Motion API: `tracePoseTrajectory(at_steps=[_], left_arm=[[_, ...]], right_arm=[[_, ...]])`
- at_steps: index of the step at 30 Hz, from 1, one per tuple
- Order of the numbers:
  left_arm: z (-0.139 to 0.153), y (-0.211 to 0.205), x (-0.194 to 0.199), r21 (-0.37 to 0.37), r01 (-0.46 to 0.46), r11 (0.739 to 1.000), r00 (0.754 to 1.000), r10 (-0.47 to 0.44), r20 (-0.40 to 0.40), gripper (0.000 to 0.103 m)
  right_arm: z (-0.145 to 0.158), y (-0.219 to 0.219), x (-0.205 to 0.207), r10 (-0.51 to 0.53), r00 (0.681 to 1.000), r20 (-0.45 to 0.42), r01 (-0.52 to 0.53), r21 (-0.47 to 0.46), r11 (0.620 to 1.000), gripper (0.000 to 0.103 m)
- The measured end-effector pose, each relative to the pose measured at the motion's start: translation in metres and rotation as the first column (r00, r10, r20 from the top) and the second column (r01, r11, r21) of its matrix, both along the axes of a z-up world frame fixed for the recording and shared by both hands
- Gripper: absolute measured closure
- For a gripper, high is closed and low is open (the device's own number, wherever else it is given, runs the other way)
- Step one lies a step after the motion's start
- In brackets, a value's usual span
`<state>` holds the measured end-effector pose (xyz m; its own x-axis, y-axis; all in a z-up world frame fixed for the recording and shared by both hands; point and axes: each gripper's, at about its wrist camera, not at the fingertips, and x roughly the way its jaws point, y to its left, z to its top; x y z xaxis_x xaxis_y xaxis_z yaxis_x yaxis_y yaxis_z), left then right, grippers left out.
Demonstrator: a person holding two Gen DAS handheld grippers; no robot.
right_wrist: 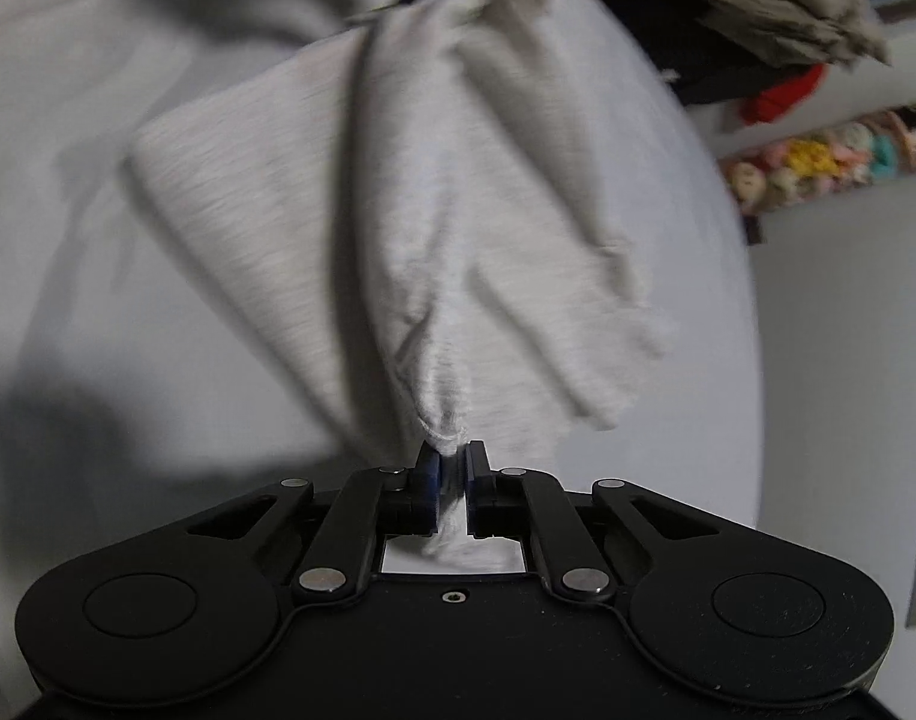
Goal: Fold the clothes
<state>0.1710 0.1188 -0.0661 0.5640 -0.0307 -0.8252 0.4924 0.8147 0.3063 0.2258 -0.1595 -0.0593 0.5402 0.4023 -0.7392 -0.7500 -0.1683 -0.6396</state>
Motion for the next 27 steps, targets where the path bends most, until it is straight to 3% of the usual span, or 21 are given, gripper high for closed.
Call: tracePoseTrajectory(at_steps=[7, 17, 24, 26, 27], left_arm=[[0.001, 0.024, 0.008, -0.057, -0.107, 0.993, 0.994, 0.107, -0.001, 0.08], [-0.008, 0.058, 0.012, -0.094, -0.167, 0.982, 0.986, 0.164, -0.041, 0.082], [0.027, 0.051, 0.002, -0.198, -0.099, 0.975, 0.994, 0.107, 0.031, 0.082], [0.04, 0.04, 0.001, -0.228, -0.056, 0.972, 0.996, 0.071, 0.06, 0.082], [0.045, 0.033, 0.002, -0.234, -0.037, 0.972, 0.996, 0.054, 0.069, 0.082]], right_arm=[[0.023, 0.043, 0.043, -0.054, 0.997, 0.057, 0.05, 0.075, 0.996, 0.098], [-0.007, 0.109, 0.093, -0.07, 0.998, 0.002, 0.07, 0.091, 0.993, 0.098], [-0.027, 0.12, 0.115, -0.139, 0.987, -0.083, 0.147, 0.092, 0.985, 0.094], [-0.023, 0.118, 0.12, -0.175, 0.978, -0.116, 0.189, 0.12, 0.975, 0.089], [-0.019, 0.116, 0.122, -0.195, 0.973, -0.122, 0.21, 0.134, 0.968, 0.081]])
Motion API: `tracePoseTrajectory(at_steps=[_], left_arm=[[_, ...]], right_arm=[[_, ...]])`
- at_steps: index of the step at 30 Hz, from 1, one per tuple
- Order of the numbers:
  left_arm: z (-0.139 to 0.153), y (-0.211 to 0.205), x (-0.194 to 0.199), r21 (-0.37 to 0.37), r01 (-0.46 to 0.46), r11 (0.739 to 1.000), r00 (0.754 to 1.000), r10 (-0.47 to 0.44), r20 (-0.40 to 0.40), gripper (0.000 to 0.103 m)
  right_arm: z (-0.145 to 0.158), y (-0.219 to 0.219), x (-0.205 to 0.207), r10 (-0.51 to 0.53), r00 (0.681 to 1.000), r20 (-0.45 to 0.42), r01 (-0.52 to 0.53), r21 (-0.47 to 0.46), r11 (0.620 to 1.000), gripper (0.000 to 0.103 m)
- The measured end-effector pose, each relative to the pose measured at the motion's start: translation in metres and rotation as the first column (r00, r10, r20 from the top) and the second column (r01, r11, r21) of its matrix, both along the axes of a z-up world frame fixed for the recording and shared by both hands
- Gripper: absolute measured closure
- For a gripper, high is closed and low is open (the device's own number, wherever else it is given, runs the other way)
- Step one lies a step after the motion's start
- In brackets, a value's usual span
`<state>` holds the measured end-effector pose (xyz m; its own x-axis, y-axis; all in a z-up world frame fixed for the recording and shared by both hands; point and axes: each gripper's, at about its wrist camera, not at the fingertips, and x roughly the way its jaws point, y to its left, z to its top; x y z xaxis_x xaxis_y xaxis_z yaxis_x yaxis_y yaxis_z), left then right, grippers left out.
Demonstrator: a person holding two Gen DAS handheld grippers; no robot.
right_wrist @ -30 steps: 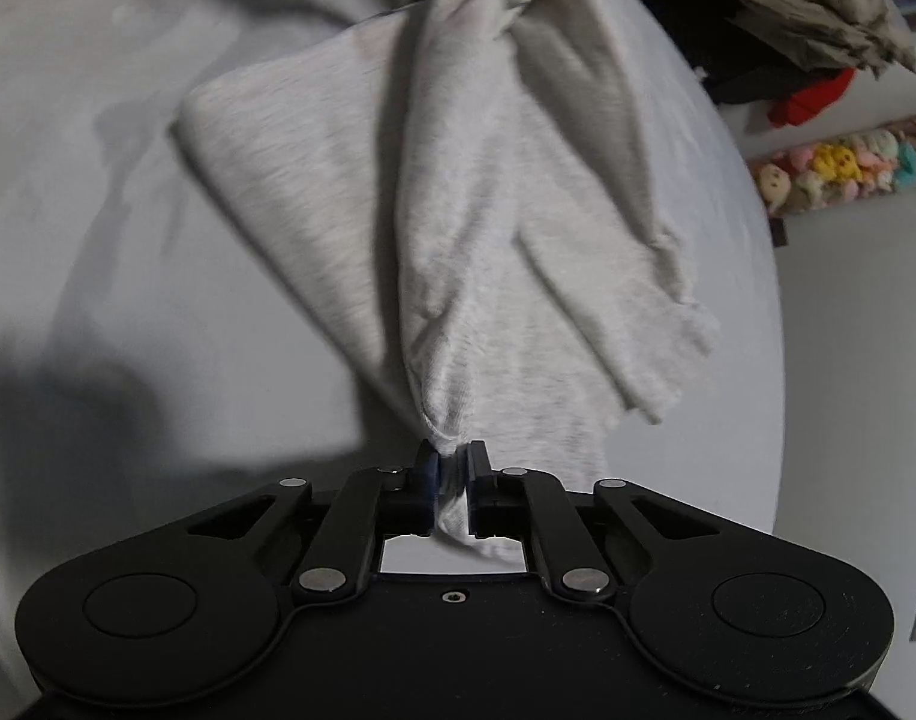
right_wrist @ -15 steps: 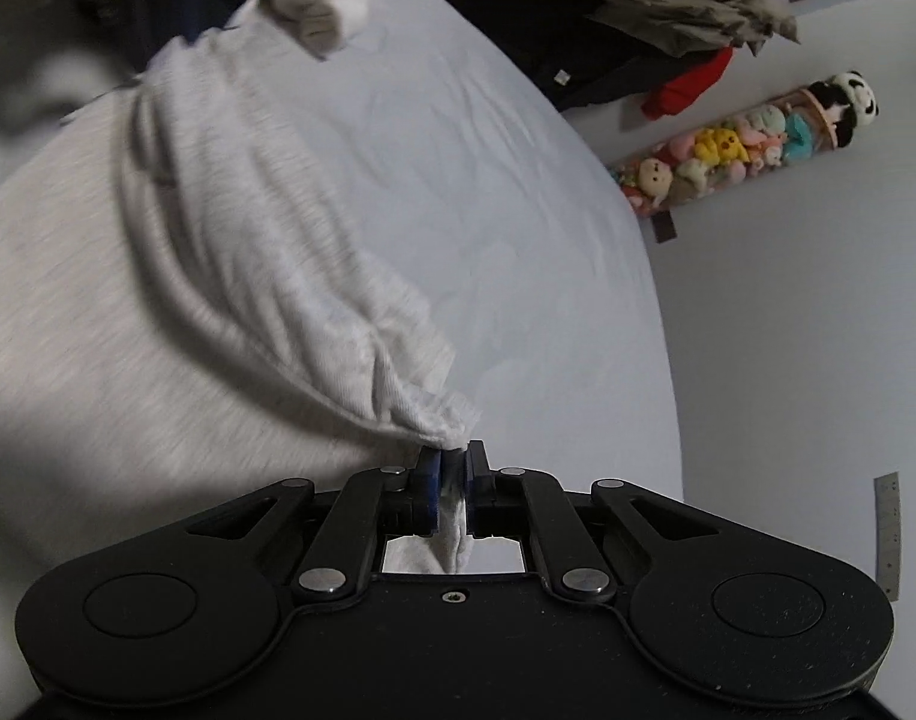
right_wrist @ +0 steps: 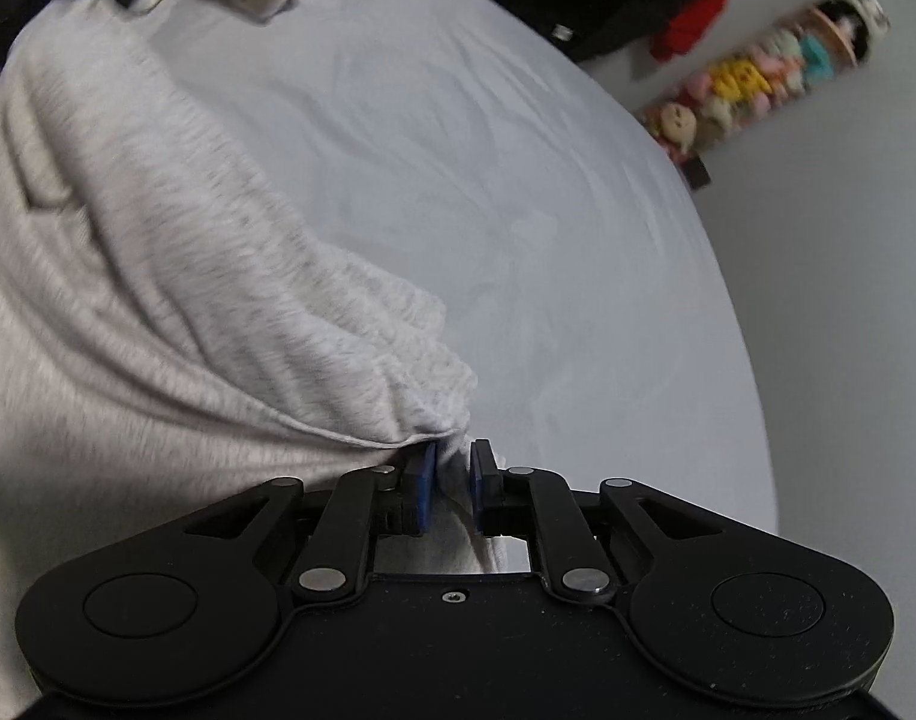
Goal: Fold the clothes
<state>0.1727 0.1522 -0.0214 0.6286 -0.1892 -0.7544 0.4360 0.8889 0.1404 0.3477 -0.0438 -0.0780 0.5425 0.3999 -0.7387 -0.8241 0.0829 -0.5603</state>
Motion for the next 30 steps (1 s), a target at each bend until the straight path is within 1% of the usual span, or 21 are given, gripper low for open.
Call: tracePoseTrajectory(at_steps=[1, 4, 6, 7, 9, 11, 12, 13, 14, 15, 16, 18, 22, 25, 27, 30], left_arm=[[0.002, -0.006, 0.001, -0.001, 0.017, 1.0, 1.0, -0.017, 0.006, 0.082], [0.001, -0.019, 0.007, 0.003, 0.05, 0.999, 0.999, -0.05, 0.005, 0.083], [-0.003, -0.03, 0.013, -0.013, 0.081, 0.997, 0.997, -0.081, -0.002, 0.088], [-0.006, -0.034, 0.018, -0.018, 0.09, 0.996, 0.996, -0.091, -0.009, 0.089], [-0.013, -0.038, 0.026, -0.01, 0.087, 0.996, 0.996, -0.087, -0.013, 0.089], [-0.02, -0.039, 0.036, 0.009, 0.062, 0.998, 0.998, -0.061, -0.018, 0.089], [-0.023, -0.037, 0.041, 0.011, 0.04, 0.999, 0.999, -0.039, -0.02, 0.089], [-0.026, -0.033, 0.046, 0.008, 0.008, 1.0, 1.0, -0.008, -0.025, 0.089], [-0.028, -0.03, 0.049, 0.004, -0.014, 1.0, 0.999, 0.014, -0.029, 0.089], [-0.029, -0.025, 0.053, -0.001, -0.039, 0.999, 0.999, 0.039, -0.038, 0.09], [-0.032, -0.018, 0.057, -0.002, -0.064, 0.998, 0.997, 0.063, -0.051, 0.09], [-0.036, -0.011, 0.061, 0.025, -0.09, 0.996, 0.994, 0.092, -0.065, 0.091], [-0.051, 0.003, 0.069, 0.07, -0.134, 0.989, 0.985, 0.14, -0.096, 0.091], [-0.065, 0.018, 0.072, 0.058, -0.16, 0.985, 0.978, 0.166, -0.127, 0.091], [-0.065, 0.024, 0.072, 0.047, -0.169, 0.984, 0.976, 0.174, -0.133, 0.091], [-0.065, 0.02, 0.072, 0.067, -0.167, 0.984, 0.976, 0.175, -0.127, 0.091]], right_arm=[[0.004, -0.002, 0.0, -0.011, 1.0, 0.007, 0.011, 0.009, 1.0, 0.076], [0.01, -0.007, 0.0, -0.023, 1.0, 0.016, 0.023, 0.026, 0.999, 0.076], [0.018, -0.018, -0.005, -0.029, 0.999, 0.034, 0.028, 0.035, 0.999, 0.076], [0.023, -0.026, -0.008, -0.031, 0.999, 0.032, 0.03, 0.042, 0.999, 0.076], [0.028, -0.039, -0.012, -0.04, 0.999, 0.031, 0.039, 0.053, 0.998, 0.076], [0.035, -0.057, -0.017, -0.061, 0.998, 0.004, 0.06, 0.079, 0.995, 0.076], [0.036, -0.062, -0.02, -0.068, 0.998, -0.011, 0.069, 0.086, 0.994, 0.078], [0.038, -0.069, -0.022, -0.077, 0.995, -0.057, 0.083, 0.101, 0.991, 0.085], [0.037, -0.074, -0.024, -0.082, 0.992, -0.095, 0.093, 0.109, 0.99, 0.089], [0.035, -0.075, -0.026, -0.083, 0.991, -0.101, 0.094, 0.105, 0.99, 0.093], [0.032, -0.077, -0.027, -0.083, 0.991, -0.105, 0.093, 0.099, 0.991, 0.092], [0.023, -0.081, -0.027, -0.092, 0.987, -0.129, 0.105, 0.092, 0.99, 0.092], [0.005, -0.085, -0.022, -0.153, 0.972, -0.179, 0.17, 0.085, 0.982, 0.092], [-0.01, -0.084, -0.018, -0.183, 0.958, -0.221, 0.206, 0.088, 0.975, 0.092], [-0.015, -0.083, -0.016, -0.195, 0.951, -0.24, 0.224, 0.099, 0.97, 0.092], [-0.017, -0.083, -0.012, -0.222, 0.936, -0.274, 0.26, 0.112, 0.959, 0.092]])
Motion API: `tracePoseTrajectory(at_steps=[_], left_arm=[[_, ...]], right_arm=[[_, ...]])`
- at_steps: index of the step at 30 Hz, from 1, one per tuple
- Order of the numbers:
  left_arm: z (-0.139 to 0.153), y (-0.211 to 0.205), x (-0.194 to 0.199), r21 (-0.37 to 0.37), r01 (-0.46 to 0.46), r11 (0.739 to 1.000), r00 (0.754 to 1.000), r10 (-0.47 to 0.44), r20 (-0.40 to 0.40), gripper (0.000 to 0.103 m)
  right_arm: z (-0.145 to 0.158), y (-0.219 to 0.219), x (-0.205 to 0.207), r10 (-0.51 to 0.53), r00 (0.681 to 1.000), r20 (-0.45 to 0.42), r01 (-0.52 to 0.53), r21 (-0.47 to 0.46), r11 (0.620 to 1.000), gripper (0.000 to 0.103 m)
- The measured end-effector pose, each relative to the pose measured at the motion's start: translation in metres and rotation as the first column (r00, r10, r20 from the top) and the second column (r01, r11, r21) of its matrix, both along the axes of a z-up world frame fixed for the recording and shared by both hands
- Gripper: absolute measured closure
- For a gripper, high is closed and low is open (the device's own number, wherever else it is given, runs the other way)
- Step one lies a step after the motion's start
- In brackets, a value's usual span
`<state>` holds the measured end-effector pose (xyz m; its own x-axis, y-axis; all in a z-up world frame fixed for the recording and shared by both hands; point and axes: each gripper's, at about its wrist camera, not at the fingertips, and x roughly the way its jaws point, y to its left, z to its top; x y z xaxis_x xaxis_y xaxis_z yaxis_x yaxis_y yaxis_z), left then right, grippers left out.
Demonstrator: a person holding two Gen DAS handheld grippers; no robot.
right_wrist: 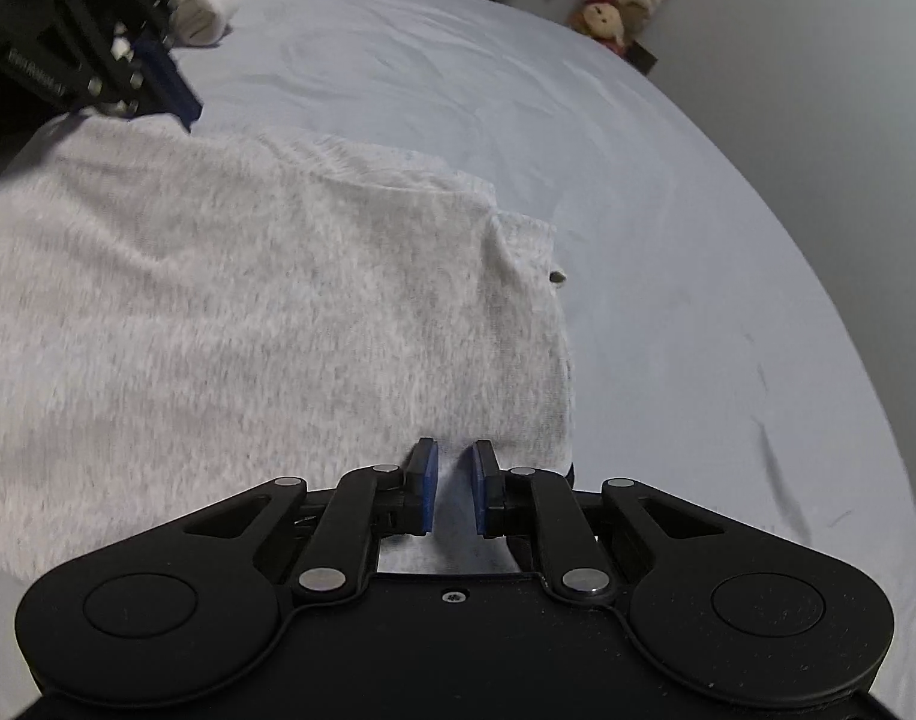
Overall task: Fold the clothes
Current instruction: 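Open both grippers and release the folded shirt bundle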
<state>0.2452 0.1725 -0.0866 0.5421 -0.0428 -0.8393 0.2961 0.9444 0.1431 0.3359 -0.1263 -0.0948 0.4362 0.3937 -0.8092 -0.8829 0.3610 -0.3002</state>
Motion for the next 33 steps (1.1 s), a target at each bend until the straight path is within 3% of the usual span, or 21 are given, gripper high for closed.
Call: tracePoseTrajectory(at_steps=[6, 8, 12, 16, 20, 22, 24, 26, 30, 33], left_arm=[[0.025, -0.006, -0.016, 0.013, -0.026, 1.0, 0.999, 0.026, 0.03, 0.09], [0.036, -0.012, -0.024, -0.007, -0.033, 0.999, 0.998, 0.034, 0.046, 0.089], [0.061, -0.029, -0.043, -0.047, -0.059, 0.997, 0.995, 0.063, 0.082, 0.074], [0.081, -0.051, -0.063, -0.081, -0.078, 0.994, 0.991, 0.086, 0.106, 0.06], [0.086, -0.068, -0.077, -0.112, -0.099, 0.989, 0.987, 0.112, 0.112, 0.052], [0.083, -0.069, -0.085, -0.149, -0.131, 0.98, 0.985, 0.145, 0.089, 0.049], [0.077, -0.067, -0.092, -0.187, -0.165, 0.968, 0.983, 0.177, 0.049, 0.047], [0.067, -0.067, -0.099, -0.191, -0.193, 0.962, 0.979, 0.201, 0.019, 0.047], [0.048, -0.075, -0.109, -0.131, -0.173, 0.976, 0.984, 0.178, 0.028, 0.047], [0.036, -0.085, -0.12, -0.089, -0.152, 0.984, 0.987, 0.156, 0.037, 0.047]], right_arm=[[0.014, 0.004, -0.002, -0.1, 0.995, -0.009, 0.1, -0.006, 0.995, 0.091], [0.028, 0.0, -0.005, -0.156, 0.987, -0.025, 0.157, 0.031, 0.987, 0.088], [0.061, -0.012, -0.021, -0.243, 0.968, -0.07, 0.25, 0.123, 0.96, 0.077], [0.089, -0.017, -0.043, -0.32, 0.938, -0.131, 0.342, 0.208, 0.916, 0.06], [0.109, -0.03, -0.071, -0.386, 0.894, -0.228, 0.439, 0.273, 0.856, 0.052], [0.115, -0.041, -0.091, -0.427, 0.852, -0.304, 0.511, 0.296, 0.807, 0.046], [0.118, -0.051, -0.103, -0.432, 0.838, -0.334, 0.53, 0.308, 0.79, 0.046], [0.115, -0.06, -0.118, -0.409, 0.848, -0.337, 0.511, 0.321, 0.797, 0.046], [0.101, -0.069, -0.137, -0.354, 0.9, -0.254, 0.422, 0.307, 0.853, 0.046], [0.089, -0.073, -0.143, -0.359, 0.9, -0.246, 0.421, 0.279, 0.863, 0.046]])
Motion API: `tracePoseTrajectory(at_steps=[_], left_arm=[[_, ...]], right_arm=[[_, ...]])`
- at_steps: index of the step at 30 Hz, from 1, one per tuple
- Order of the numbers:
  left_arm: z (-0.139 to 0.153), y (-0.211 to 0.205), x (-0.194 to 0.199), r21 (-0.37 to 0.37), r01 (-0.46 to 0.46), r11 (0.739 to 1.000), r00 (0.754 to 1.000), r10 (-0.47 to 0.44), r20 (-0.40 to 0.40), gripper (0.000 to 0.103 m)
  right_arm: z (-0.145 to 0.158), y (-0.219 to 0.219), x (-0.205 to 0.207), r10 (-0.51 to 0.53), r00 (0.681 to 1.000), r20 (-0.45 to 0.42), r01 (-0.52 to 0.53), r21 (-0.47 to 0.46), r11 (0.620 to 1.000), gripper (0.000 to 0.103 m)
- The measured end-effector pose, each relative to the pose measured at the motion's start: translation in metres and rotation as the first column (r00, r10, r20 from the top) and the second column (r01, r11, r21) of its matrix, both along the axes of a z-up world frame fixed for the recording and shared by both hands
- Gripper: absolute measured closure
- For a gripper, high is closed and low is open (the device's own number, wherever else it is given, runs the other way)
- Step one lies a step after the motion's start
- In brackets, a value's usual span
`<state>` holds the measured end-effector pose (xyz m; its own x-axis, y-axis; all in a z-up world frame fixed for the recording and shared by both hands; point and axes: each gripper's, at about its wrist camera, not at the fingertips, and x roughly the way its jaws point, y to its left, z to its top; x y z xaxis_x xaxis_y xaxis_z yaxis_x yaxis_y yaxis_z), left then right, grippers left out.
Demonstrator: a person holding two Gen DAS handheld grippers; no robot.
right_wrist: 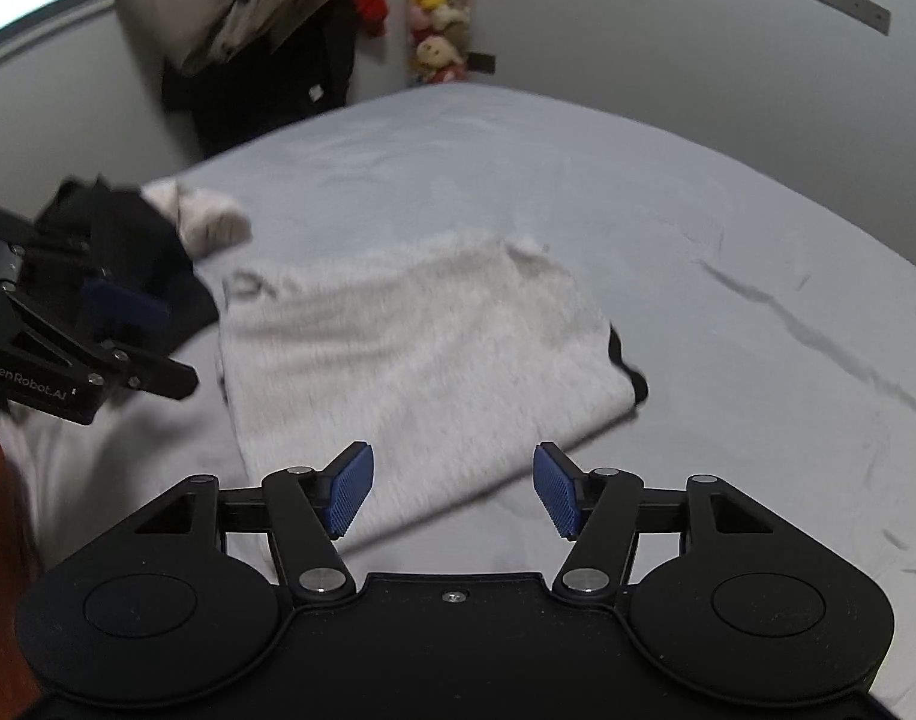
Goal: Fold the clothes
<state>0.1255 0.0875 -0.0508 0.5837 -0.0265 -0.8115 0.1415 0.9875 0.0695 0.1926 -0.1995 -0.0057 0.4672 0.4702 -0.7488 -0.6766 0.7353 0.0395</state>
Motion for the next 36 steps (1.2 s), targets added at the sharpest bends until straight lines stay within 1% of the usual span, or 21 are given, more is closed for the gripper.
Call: tracePoseTrajectory(at_steps=[2, 5, 7, 8, 9, 10, 12, 14, 16, 17, 19, 20, 23, 24, 25, 26, 27, 28, 30, 33, 36], left_arm=[[-0.004, -0.005, -0.005, -0.015, -0.02, 1.0, 1.0, 0.02, -0.005, 0.047], [0.001, -0.017, -0.013, -0.034, -0.037, 0.999, 0.999, 0.038, 0.027, 0.045], [0.011, -0.026, -0.021, -0.044, -0.063, 0.997, 0.995, 0.067, 0.08, 0.037], [0.016, -0.03, -0.024, -0.047, -0.074, 0.996, 0.992, 0.078, 0.102, 0.036], [0.02, -0.033, -0.026, -0.049, -0.079, 0.996, 0.99, 0.084, 0.117, 0.035], [0.024, -0.037, -0.03, -0.052, -0.086, 0.995, 0.986, 0.093, 0.136, 0.032], [0.029, -0.042, -0.034, -0.055, -0.106, 0.993, 0.983, 0.113, 0.146, 0.027], [0.031, -0.045, -0.037, -0.058, -0.124, 0.991, 0.981, 0.131, 0.144, 0.027], [0.029, -0.047, -0.042, -0.085, -0.109, 0.99, 0.983, 0.121, 0.141, 0.027], [0.027, -0.048, -0.045, -0.099, -0.104, 0.99, 0.983, 0.117, 0.139, 0.027], [0.022, -0.049, -0.05, -0.122, -0.108, 0.987, 0.982, 0.125, 0.143, 0.026], [0.019, -0.051, -0.053, -0.125, -0.115, 0.986, 0.98, 0.133, 0.149, 0.026], [0.016, -0.057, -0.062, -0.094, -0.115, 0.989, 0.976, 0.13, 0.177, 0.023], [0.017, -0.058, -0.065, -0.08, -0.121, 0.989, 0.973, 0.134, 0.188, 0.018], [0.018, -0.059, -0.068, -0.07, -0.134, 0.988, 0.969, 0.146, 0.199, 0.008], [0.02, -0.058, -0.071, -0.068, -0.157, 0.985, 0.962, 0.168, 0.213, 0.002], [0.023, -0.056, -0.074, -0.077, -0.174, 0.982, 0.956, 0.187, 0.227, 0.0], [0.025, -0.054, -0.076, -0.091, -0.18, 0.979, 0.953, 0.197, 0.232, 0.0], [0.029, -0.051, -0.079, -0.108, -0.188, 0.976, 0.951, 0.209, 0.227, 0.0], [0.03, -0.049, -0.081, -0.097, -0.194, 0.976, 0.952, 0.211, 0.221, 0.0], [0.031, -0.045, -0.085, -0.127, -0.204, 0.971, 0.948, 0.229, 0.222, 0.001]], right_arm=[[-0.006, -0.008, -0.003, -0.102, 0.993, -0.065, 0.104, 0.032, 0.994, 0.046], [-0.007, -0.015, -0.009, -0.226, 0.963, -0.146, 0.24, 0.082, 0.967, 0.044], [-0.005, -0.019, -0.018, -0.317, 0.925, -0.209, 0.346, 0.117, 0.931, 0.033], [-0.004, -0.021, -0.023, -0.354, 0.906, -0.234, 0.389, 0.127, 0.912, 0.031], [-0.003, -0.023, -0.028, -0.378, 0.892, -0.249, 0.417, 0.127, 0.9, 0.031], [-0.002, -0.024, -0.034, -0.396, 0.881, -0.259, 0.437, 0.127, 0.89, 0.031], [-0.001, -0.027, -0.042, -0.413, 0.872, -0.262, 0.456, 0.132, 0.88, 0.029], [0.0, -0.031, -0.056, -0.444, 0.861, -0.248, 0.484, 0.131, 0.865, 0.025], [0.001, -0.035, -0.072, -0.476, 0.848, -0.235, 0.512, 0.13, 0.849, 0.022], [0.0, -0.037, -0.078, -0.485, 0.841, -0.238, 0.523, 0.132, 0.842, 0.022], [-0.001, -0.04, -0.09, -0.5, 0.83, -0.247, 0.541, 0.14, 0.829, 0.017], [-0.001, -0.041, -0.094, -0.505, 0.827, -0.246, 0.546, 0.145, 0.825, 0.017], [0.006, -0.042, -0.105, -0.519, 0.826, -0.218, 0.554, 0.148, 0.819, 0.017], [0.009, -0.042, -0.109, -0.522, 0.828, -0.206, 0.554, 0.148, 0.82, 0.017], [0.014, -0.042, -0.113, -0.521, 0.832, -0.189, 0.549, 0.15, 0.822, 0.017], [0.019, -0.041, -0.117, -0.522, 0.836, -0.168, 0.545, 0.153, 0.824, 0.017], [0.025, -0.041, -0.121, -0.527, 0.836, -0.151, 0.547, 0.159, 0.822, 0.016], [0.03, -0.042, -0.125, -0.531, 0.835, -0.145, 0.55, 0.168, 0.818, 0.014], [0.034, -0.041, -0.128, -0.531, 0.833, -0.159, 0.553, 0.172, 0.816, 0.01], [0.037, -0.039, -0.13, -0.537, 0.822, -0.188, 0.566, 0.162, 0.809, 0.01], [0.039, -0.035, -0.134, -0.543, 0.817, -0.193, 0.57, 0.135, 0.81, 0.01]])
